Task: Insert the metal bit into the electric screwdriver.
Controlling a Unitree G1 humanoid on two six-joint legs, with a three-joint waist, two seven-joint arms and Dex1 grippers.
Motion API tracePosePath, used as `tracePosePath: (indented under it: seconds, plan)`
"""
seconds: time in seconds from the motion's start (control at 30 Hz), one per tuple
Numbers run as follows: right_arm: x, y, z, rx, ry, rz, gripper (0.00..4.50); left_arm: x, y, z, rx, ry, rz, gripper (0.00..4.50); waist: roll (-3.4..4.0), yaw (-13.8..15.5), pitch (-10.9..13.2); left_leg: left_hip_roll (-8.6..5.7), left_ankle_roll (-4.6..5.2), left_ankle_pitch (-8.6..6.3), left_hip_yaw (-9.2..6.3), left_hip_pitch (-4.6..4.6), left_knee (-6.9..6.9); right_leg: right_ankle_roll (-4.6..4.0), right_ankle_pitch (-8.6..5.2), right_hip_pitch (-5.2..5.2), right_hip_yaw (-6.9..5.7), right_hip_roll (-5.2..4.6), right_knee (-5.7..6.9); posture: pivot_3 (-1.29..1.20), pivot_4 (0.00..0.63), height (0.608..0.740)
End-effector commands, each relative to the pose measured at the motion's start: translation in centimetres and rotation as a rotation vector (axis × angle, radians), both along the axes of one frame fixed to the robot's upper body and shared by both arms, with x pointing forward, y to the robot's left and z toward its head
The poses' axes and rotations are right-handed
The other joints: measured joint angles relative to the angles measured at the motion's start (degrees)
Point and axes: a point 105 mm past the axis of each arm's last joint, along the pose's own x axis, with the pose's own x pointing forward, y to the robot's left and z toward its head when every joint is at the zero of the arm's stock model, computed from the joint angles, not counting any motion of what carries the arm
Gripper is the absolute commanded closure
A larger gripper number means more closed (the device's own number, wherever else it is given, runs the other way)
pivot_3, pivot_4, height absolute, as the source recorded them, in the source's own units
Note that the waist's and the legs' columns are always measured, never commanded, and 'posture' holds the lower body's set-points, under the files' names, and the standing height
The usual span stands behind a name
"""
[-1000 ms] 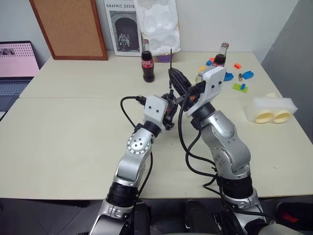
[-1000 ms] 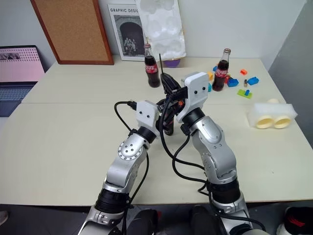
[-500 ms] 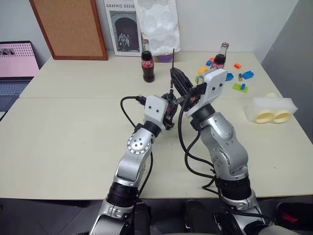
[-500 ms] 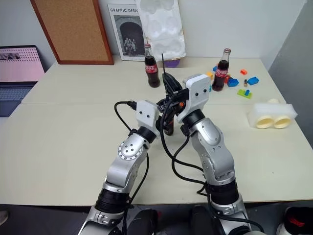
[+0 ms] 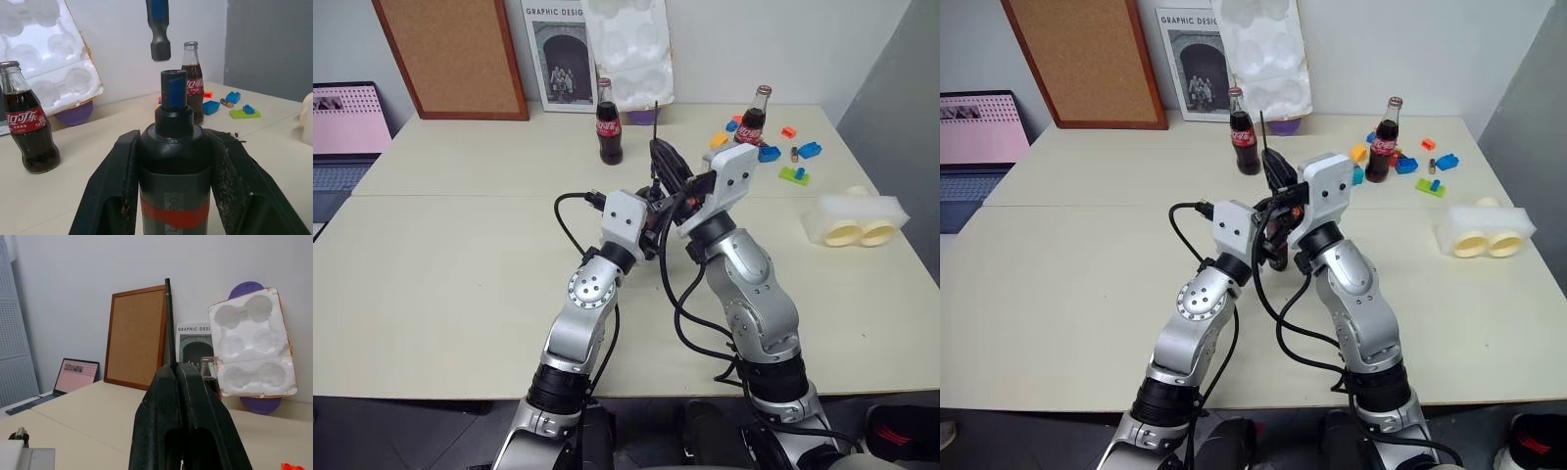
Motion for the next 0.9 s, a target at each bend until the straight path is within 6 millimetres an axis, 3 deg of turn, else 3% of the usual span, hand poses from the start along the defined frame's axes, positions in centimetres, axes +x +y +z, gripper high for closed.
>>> tracePosePath:
  seconds: [0.03,0.37,0.9]
  plan:
    - [-0.4,-0.3,0.9,0.028,-0.043,-0.011,4.5,-0.4,0.0,1.9,-0.022,-0.07,0.007,2.85,0.0,-0.02,0.0,0.0,0.0,0.0,0.0,0.0,0.0,0.0,0.0,0.0,0.0,0.0,0.0,0.0,0.15,0.74]
    - [-0.5,-0.8,1.6,0.065,-0.063,-0.029,4.5,-0.4,0.0,1.8,-0.02,-0.064,0.005,2.85,0.0,-0.01,0.0,0.0,0.0,0.0,-0.01,0.0,0.0,0.0,0.0,0.0,-0.01,0.0,0.0,0.0,0.15,0.74]
    - [-0.2,-0.3,0.6,0.035,-0.027,-0.021,4.5,-0.4,-0.1,1.7,-0.014,-0.062,-0.003,2.85,0.0,-0.02,0.0,0.0,0.0,0.0,-0.01,0.0,0.0,0.0,0.0,0.0,-0.01,0.0,-0.01,0.0,0.15,0.74]
